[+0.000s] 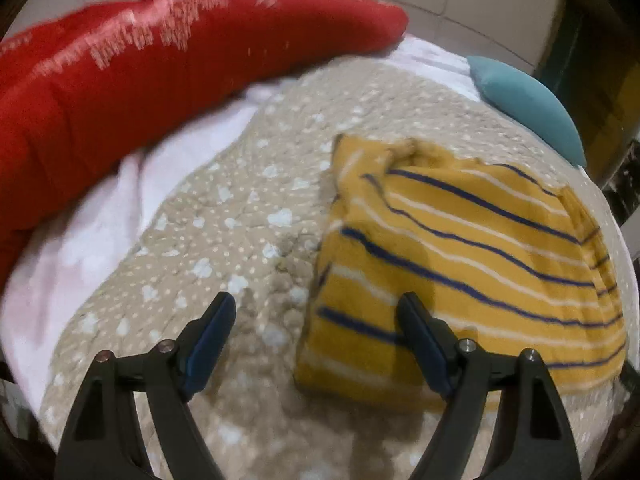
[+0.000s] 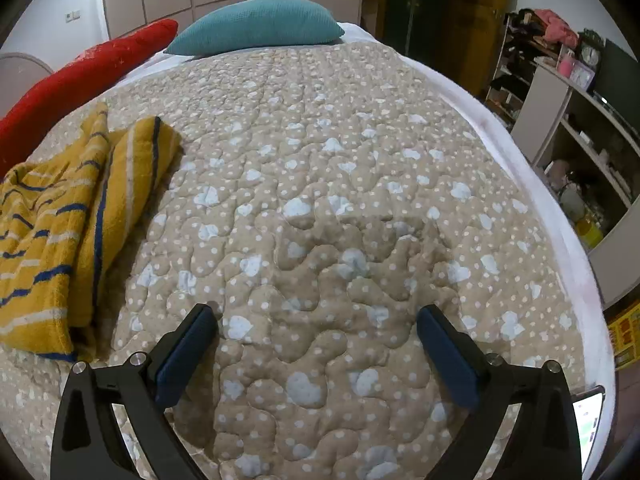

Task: Fold small clothes

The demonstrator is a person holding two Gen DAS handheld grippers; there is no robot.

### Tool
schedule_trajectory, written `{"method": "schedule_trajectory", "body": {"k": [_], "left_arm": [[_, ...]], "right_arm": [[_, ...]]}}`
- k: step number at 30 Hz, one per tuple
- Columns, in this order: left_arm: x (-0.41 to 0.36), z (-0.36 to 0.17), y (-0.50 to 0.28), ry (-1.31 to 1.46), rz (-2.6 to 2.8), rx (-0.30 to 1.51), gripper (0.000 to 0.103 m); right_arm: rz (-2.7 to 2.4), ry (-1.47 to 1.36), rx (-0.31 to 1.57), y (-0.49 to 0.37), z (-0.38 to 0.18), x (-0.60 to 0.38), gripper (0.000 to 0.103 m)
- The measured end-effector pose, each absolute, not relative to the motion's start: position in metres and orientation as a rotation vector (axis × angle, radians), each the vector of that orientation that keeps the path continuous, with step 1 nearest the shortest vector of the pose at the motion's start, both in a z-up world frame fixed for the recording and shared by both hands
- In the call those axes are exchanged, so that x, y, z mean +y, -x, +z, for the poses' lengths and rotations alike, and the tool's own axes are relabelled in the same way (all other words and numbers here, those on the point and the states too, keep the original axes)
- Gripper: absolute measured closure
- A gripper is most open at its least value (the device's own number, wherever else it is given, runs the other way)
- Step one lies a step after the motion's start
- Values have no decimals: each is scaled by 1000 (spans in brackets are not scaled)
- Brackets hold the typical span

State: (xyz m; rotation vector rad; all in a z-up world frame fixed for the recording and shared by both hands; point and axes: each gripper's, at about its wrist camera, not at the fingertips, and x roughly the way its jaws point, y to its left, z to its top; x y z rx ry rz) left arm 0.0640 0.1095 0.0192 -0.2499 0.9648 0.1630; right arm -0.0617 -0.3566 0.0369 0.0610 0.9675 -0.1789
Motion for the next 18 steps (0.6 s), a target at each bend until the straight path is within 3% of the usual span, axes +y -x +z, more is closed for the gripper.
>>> {"method": "schedule_trajectory", "body": {"k": [2, 3, 4, 5, 12, 18], "left_arm": [[119, 13, -73, 300, 143, 983, 25], [124, 12, -75, 330, 116, 985, 37], [128, 12, -76, 370, 55, 992, 74], [131, 11, -76, 411, -3, 1005, 88], [139, 24, -34, 464, -60, 927, 96], [135, 11, -23, 451, -71, 860, 95]], "right_arm": [[-167, -52, 999, 59, 39, -357, 1], [-189, -57, 993, 61, 46, -358, 7], [-224, -60, 967, 64, 53, -358, 13], [-250, -71, 927, 69, 64, -357, 14], [158, -111, 778, 54, 151, -240, 14], [625, -206, 938, -45, 155, -60, 14]]}}
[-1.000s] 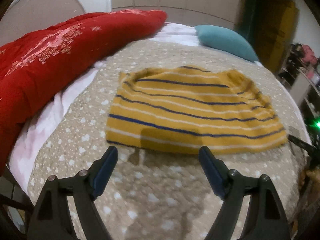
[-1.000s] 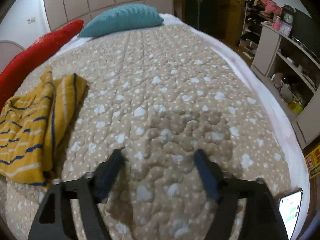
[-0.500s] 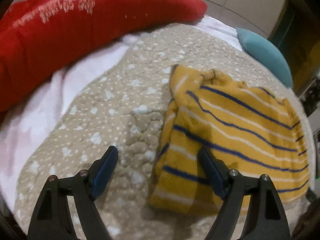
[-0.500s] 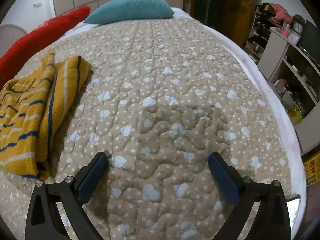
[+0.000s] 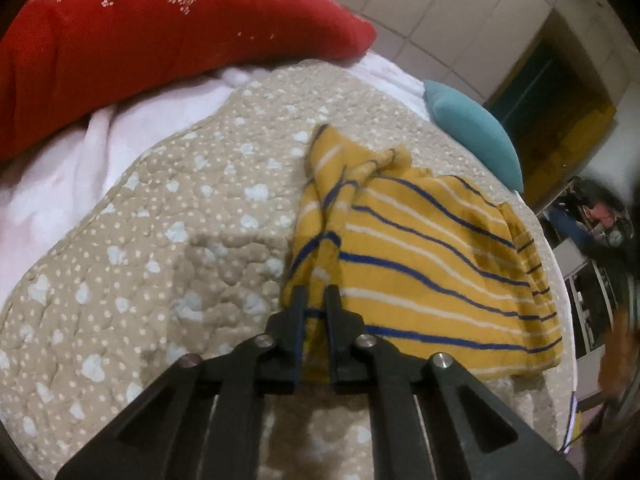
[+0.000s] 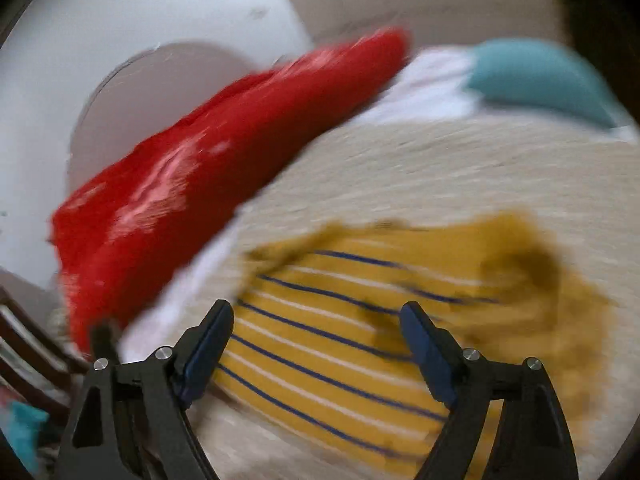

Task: Fold small clothes

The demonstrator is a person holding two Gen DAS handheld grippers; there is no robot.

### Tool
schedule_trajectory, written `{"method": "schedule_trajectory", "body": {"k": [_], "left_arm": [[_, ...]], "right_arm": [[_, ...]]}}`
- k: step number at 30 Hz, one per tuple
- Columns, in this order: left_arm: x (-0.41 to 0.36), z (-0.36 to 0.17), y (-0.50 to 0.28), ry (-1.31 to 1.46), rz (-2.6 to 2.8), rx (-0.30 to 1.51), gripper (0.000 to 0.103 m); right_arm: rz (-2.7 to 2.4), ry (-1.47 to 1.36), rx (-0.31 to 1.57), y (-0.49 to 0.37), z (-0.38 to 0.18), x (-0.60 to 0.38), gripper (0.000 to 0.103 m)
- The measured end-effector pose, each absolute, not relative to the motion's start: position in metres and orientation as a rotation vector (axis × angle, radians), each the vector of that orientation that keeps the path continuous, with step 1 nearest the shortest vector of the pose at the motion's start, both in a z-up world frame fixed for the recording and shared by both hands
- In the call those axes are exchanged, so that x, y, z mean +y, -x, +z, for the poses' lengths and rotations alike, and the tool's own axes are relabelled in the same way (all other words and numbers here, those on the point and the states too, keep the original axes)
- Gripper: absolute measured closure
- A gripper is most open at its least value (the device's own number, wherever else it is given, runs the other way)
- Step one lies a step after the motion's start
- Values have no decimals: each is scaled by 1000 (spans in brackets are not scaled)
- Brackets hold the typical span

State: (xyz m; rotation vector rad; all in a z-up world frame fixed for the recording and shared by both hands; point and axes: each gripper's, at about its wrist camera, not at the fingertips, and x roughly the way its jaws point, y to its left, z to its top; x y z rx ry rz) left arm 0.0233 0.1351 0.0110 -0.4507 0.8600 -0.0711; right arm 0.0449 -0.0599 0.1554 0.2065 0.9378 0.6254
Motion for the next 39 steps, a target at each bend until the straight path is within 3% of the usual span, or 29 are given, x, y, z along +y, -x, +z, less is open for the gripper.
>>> {"method": "schedule_trajectory", "body": {"k": [3, 6, 7, 8, 9, 10, 11, 13, 17, 20, 22, 25, 31, 38, 39], "left_arm": [[139, 7, -19, 459, -80, 821, 88], [151, -1, -12, 509, -77, 788, 73], [154, -4, -10, 529, -82, 780, 70], [157, -7, -8, 549, -92, 772, 70], [158, -8, -8, 560, -98, 769, 70], [160, -9, -7, 573, -106, 766, 69], [161, -9, -8, 580, -111, 763, 68], [160, -11, -7, 588, -120, 753, 67], [160, -12, -3, 595, -140, 748, 63], [163, -13, -1, 607, -152, 745, 63], [165, -12, 4, 617, -158, 745, 62], [165, -12, 3, 619, -163, 753, 59], [161, -11, -3, 597, -150, 770, 57], [152, -2, -1, 540, -103, 797, 50], [151, 2, 1, 530, -84, 787, 49]], "right_arm": [[581, -173, 1038, -92, 129, 1, 14], [460, -119, 1143, -129, 93, 42, 14], [418, -90, 1174, -138, 80, 51, 20], [388, -63, 1201, -145, 69, 59, 31], [382, -46, 1224, -149, 62, 64, 68], [375, -29, 1250, -151, 56, 68, 85], [353, -7, 1243, -150, 54, 70, 86], [377, 28, 1188, -145, 63, 76, 96], [447, 75, 1087, -141, 85, 107, 96], [471, 94, 1122, -153, 69, 136, 93], [504, 110, 1179, -158, 48, 144, 72], [554, 14, 1141, -152, 60, 132, 49], [544, 49, 1051, -117, 106, 63, 41], [91, -82, 1138, -139, 68, -142, 41], [-6, -136, 1131, -137, 65, -180, 44]]}}
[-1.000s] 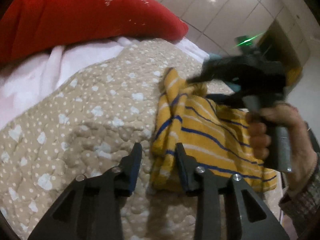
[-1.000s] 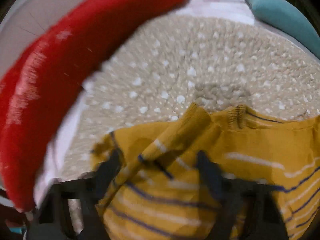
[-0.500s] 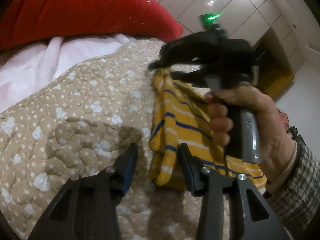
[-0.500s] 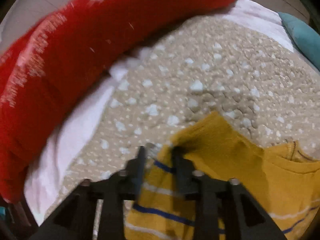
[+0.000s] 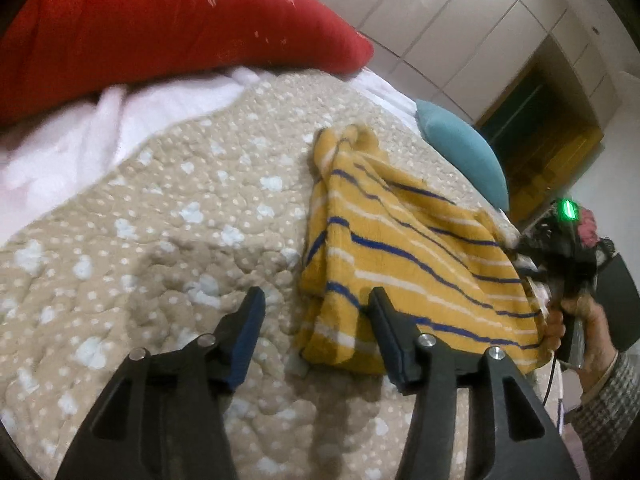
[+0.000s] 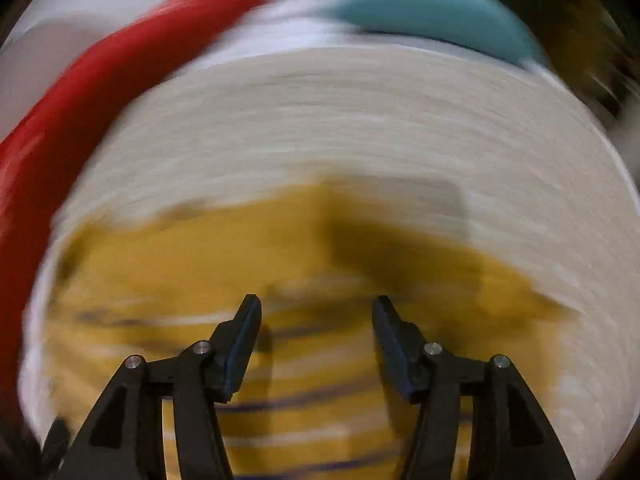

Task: Fold small clothes

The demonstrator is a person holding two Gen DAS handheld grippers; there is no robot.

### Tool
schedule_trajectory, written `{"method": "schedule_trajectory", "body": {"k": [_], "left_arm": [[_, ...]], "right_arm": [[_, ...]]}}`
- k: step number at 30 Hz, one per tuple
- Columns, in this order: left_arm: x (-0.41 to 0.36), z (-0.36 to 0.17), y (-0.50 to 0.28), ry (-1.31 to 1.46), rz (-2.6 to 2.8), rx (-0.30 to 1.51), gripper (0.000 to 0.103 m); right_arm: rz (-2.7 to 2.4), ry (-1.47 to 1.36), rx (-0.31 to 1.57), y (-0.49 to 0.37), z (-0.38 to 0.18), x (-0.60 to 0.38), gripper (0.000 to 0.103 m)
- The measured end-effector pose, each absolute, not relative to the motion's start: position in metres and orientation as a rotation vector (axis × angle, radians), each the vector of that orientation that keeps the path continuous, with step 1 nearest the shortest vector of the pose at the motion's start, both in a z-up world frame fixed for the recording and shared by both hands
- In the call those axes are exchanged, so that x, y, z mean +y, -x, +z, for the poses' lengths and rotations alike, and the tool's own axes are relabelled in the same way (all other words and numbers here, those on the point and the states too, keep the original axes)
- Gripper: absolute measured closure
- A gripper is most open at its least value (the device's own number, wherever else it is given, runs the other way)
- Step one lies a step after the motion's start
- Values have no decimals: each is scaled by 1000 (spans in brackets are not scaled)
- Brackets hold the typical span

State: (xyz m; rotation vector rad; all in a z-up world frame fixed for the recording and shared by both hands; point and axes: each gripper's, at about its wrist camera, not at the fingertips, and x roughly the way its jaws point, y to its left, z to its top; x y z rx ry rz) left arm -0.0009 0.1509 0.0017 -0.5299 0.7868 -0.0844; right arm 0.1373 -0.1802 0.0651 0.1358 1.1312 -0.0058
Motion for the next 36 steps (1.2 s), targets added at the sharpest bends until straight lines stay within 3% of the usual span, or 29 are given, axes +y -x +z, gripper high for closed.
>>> {"method": "schedule_trajectory", "body": {"k": [3, 5, 6, 12, 14, 21, 23, 25, 28, 30, 33, 36], "left_arm": [[144, 31, 15, 481, -81, 701, 42], [133, 52, 14, 473, -123, 664, 25], [124, 57, 9, 452, -149, 666, 23], [55, 34, -69, 198, -177, 854, 24], [56, 12, -87, 146, -75, 949, 43], [81, 17, -43, -10, 69, 984, 46], [85, 33, -28, 44, 52, 963, 53], [69, 59, -17, 44, -19, 878, 52], [35, 77, -30, 67, -156, 864, 35], [9, 77, -52, 67, -214, 874, 35], [-32, 62, -89, 2, -224, 905, 35], [-52, 42, -118, -50, -180, 954, 35]], "right_arm": [[-141, -406, 1054, -107, 73, -280, 45], [-118, -446, 1018, -88, 85, -304, 45], [-109, -433, 997, -76, 93, -311, 43], [18, -372, 970, -2, 96, -297, 41], [32, -353, 977, 20, 89, -298, 41], [117, -244, 903, 47, 100, -275, 41], [186, -236, 874, 37, 106, -257, 40], [247, -241, 876, 20, 100, -235, 39], [323, -289, 941, -4, 76, -213, 39], [310, -274, 980, -14, 57, -203, 40], [215, -173, 975, -14, 49, -207, 51], [-11, -66, 962, -8, 48, -232, 51]]}}
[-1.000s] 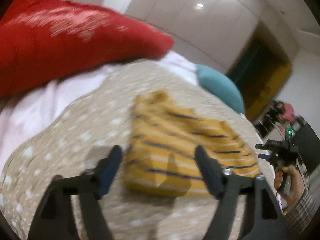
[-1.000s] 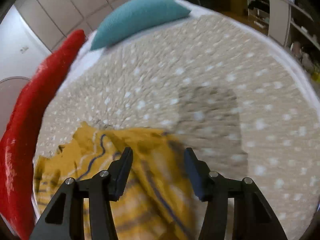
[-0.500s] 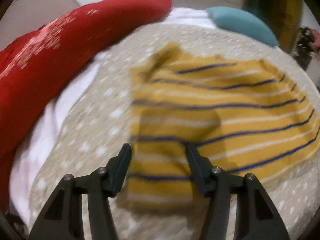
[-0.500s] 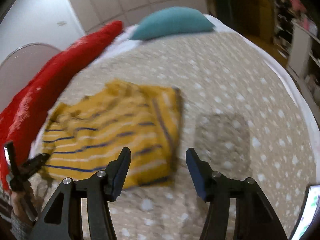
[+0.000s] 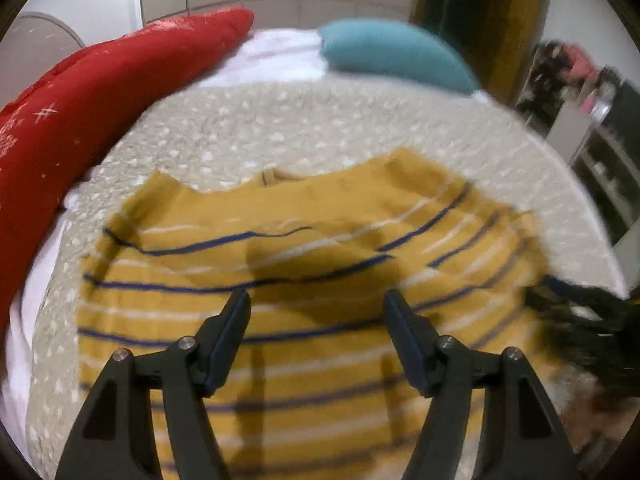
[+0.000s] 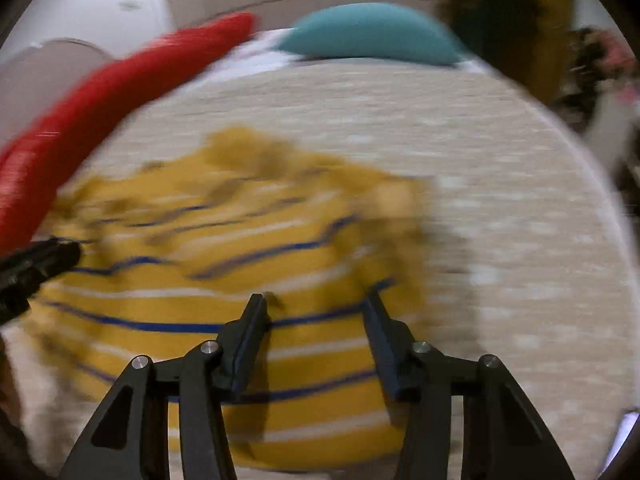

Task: Fold small clothes

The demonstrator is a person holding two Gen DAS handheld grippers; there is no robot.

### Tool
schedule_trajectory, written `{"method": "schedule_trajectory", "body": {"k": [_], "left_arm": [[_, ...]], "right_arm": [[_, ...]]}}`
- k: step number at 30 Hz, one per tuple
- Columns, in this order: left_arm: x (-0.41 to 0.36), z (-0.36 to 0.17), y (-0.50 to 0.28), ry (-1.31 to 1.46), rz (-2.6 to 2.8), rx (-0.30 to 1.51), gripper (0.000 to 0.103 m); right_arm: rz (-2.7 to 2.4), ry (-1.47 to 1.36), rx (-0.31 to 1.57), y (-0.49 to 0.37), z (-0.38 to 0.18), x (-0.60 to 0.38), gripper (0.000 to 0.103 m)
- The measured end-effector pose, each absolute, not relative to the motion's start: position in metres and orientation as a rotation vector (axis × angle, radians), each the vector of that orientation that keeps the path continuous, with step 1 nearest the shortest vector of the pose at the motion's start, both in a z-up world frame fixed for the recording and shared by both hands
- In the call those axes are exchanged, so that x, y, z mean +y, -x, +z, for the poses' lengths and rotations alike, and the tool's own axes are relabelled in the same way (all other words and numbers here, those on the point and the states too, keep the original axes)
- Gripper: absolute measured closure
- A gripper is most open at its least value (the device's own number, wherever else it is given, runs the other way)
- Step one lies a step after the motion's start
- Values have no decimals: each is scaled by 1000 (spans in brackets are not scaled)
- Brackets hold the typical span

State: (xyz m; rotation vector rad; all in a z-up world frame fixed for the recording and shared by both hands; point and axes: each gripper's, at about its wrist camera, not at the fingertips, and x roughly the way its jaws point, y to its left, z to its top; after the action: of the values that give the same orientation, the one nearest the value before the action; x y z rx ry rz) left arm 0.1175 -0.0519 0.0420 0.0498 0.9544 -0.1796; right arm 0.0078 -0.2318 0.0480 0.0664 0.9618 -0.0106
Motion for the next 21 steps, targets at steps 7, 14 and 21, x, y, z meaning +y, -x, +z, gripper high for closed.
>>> {"method": "schedule_trajectory", "body": {"k": [7, 14, 21], "left_arm": [[-19, 5, -101, 18, -213, 946, 35], [-24, -4, -86, -4, -214, 843, 31], [-20, -1, -83, 26, -229, 830, 30]], "right_arm": [[73, -219, 907, -3, 66, -274, 30], [149, -49, 887, -60, 73, -212, 29], [158, -89, 957, -89, 53, -207, 96]]}}
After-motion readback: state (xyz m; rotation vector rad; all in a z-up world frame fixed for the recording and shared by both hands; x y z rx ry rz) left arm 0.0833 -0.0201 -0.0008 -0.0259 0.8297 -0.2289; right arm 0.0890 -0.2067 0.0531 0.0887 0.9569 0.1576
